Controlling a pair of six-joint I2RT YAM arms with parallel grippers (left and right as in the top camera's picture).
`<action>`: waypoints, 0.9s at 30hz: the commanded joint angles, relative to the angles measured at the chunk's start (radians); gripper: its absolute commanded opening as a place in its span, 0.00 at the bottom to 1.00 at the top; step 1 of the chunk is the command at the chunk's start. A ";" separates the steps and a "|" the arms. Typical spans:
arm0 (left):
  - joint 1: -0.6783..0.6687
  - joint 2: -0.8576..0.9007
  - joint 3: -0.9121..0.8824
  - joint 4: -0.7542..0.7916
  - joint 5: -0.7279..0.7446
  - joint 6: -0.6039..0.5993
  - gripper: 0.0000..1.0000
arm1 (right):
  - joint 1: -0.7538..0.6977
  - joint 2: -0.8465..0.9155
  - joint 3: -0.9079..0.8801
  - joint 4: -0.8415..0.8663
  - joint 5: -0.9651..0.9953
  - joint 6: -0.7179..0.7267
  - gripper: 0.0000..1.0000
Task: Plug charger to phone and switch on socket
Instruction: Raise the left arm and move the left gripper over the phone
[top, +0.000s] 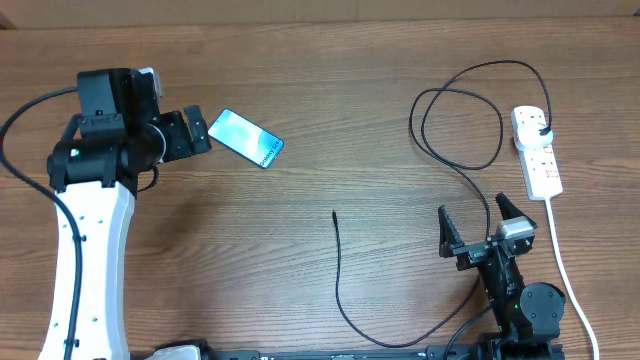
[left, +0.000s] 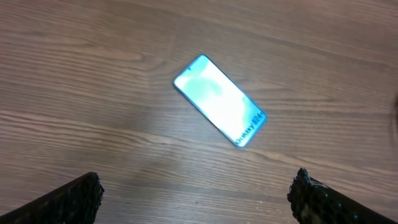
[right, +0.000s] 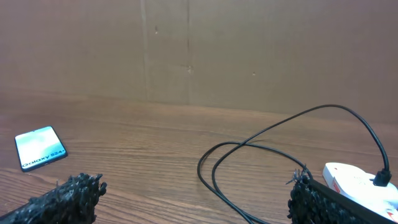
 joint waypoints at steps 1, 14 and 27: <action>-0.008 0.029 0.027 0.029 0.100 -0.036 1.00 | -0.003 -0.008 -0.011 0.006 -0.005 -0.001 1.00; -0.176 0.199 0.165 -0.110 -0.182 -0.422 1.00 | -0.003 -0.008 -0.011 0.006 -0.005 -0.001 1.00; -0.287 0.589 0.503 -0.333 -0.303 -0.834 1.00 | -0.003 -0.008 -0.011 0.005 -0.005 -0.001 1.00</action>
